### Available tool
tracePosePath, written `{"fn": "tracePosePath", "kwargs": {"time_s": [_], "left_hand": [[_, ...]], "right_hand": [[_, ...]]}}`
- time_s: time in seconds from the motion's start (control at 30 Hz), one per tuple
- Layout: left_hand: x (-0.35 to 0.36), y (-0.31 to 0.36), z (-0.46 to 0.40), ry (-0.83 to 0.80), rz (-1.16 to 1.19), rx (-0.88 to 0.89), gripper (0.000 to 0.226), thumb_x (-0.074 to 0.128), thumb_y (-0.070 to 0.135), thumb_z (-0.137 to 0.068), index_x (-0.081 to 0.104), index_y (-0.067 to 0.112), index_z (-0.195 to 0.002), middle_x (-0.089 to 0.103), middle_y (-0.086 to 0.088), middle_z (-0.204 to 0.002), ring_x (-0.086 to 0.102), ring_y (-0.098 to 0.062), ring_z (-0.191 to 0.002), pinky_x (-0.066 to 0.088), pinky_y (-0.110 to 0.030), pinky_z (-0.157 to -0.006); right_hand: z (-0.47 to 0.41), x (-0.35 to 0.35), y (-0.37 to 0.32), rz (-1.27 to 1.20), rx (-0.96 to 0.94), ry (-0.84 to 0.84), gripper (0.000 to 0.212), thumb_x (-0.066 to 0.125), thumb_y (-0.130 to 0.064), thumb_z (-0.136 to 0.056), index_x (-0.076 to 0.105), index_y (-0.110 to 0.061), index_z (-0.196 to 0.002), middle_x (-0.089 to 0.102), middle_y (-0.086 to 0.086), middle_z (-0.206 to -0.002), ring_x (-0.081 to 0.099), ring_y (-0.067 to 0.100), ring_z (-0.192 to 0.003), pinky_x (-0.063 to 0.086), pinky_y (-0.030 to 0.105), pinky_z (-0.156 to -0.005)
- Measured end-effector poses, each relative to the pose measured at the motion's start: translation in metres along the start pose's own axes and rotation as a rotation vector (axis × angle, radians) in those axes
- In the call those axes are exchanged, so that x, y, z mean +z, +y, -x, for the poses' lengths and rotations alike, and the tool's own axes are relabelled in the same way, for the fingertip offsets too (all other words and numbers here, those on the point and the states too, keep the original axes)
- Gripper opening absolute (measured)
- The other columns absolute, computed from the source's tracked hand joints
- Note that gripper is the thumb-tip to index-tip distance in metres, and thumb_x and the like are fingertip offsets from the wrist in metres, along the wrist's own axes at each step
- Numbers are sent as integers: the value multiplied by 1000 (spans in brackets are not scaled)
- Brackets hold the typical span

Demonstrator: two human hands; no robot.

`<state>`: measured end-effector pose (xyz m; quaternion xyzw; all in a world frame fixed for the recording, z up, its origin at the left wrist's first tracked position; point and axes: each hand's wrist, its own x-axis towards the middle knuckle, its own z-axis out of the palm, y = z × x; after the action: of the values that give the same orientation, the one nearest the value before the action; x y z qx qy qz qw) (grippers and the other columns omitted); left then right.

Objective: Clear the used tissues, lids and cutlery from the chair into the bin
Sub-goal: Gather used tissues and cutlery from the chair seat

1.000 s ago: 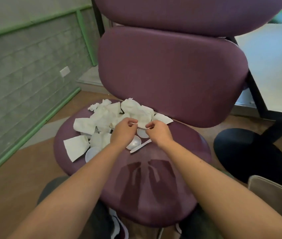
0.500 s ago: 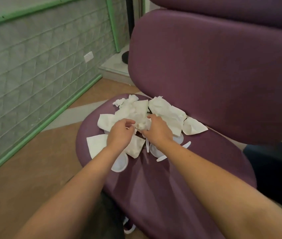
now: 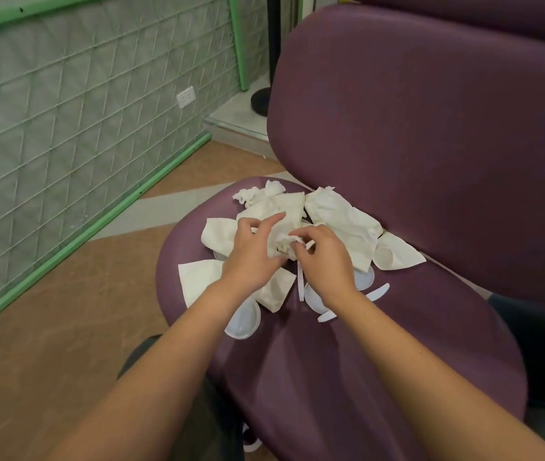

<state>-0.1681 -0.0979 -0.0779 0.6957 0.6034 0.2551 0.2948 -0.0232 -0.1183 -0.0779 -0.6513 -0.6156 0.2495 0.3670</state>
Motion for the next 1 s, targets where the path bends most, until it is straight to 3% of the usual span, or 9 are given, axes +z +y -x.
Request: {"fn": "tracePosePath", "kwargs": {"time_s": [0.1, 0.17, 0.23, 0.33, 0.43, 0.6, 0.73, 0.87, 1.0], "left_hand": [[4, 9, 0, 23, -103, 42, 41, 64, 25, -88, 56, 36, -126, 33, 7, -123, 32, -10, -118, 35, -24, -91], [5, 13, 1, -7, -116, 57, 18, 51, 26, -97, 64, 23, -110, 45, 5, -118, 39, -15, -117, 31, -23, -90], [4, 18, 9, -70, 154, -18, 26, 40, 31, -103, 65, 21, -106, 59, 6, -108, 56, -15, -106, 38, -24, -86], [2, 33, 29, -176, 720, -255, 33, 35, 35, -105, 61, 21, -121, 69, -7, -107, 69, -17, -89, 56, -28, -80], [4, 40, 44, -181, 915, -340, 38, 43, 44, -100, 63, 17, -116, 67, -20, -109, 70, -27, -93, 59, -32, -77], [-1, 34, 47, -95, 1048, -406, 30, 57, 40, -95, 66, 13, -104, 67, -13, -100, 64, -24, -94, 56, -27, -75], [-14, 24, 39, 45, 1032, -458, 24, 54, 23, -99, 61, 10, -118, 66, -12, -109, 63, -12, -79, 54, -18, -65], [-28, 9, 32, 129, 972, -484, 31, 42, 6, -98, 69, 19, -107, 61, -4, -101, 59, -11, -84, 53, -22, -70], [-41, 2, 23, 130, 1020, -575, 22, 52, 14, -94, 70, 15, -106, 53, 1, -91, 51, -10, -76, 48, -22, -67]], "right_hand": [[12, -14, -13, -189, -6, 49, 10, 65, -22, -91, 72, -24, -99, 56, -12, -99, 56, -3, -78, 40, 8, -71], [20, -22, -16, -263, 30, 111, 13, 67, -21, -91, 74, -19, -102, 55, -7, -102, 55, -9, -74, 39, 4, -70], [25, -29, -16, -295, 93, 152, 16, 67, -20, -91, 74, -19, -105, 60, -5, -102, 56, -9, -74, 39, 3, -69], [36, -30, -16, -406, 176, 144, 16, 68, -18, -89, 69, -23, -104, 65, -7, -90, 57, -4, -71, 40, 5, -68], [46, -21, -18, -471, 224, 130, 11, 73, -19, -85, 65, -26, -88, 69, -9, -81, 63, 2, -72, 48, 16, -71], [49, -5, -18, -327, 174, 131, 6, 76, -32, -81, 71, -34, -79, 56, -10, -87, 57, 10, -81, 49, 26, -76], [39, 2, -17, -277, 135, 76, 8, 70, -35, -87, 75, -29, -88, 53, -9, -86, 56, 12, -81, 49, 30, -81], [11, 15, -16, -129, 121, 41, 13, 62, -30, -90, 73, -25, -93, 59, -7, -94, 58, 14, -93, 50, 37, -85], [-17, 28, -15, 215, 25, -46, 25, 57, -27, -91, 66, -26, -115, 61, -3, -106, 50, 19, -112, 44, 39, -94]]}}
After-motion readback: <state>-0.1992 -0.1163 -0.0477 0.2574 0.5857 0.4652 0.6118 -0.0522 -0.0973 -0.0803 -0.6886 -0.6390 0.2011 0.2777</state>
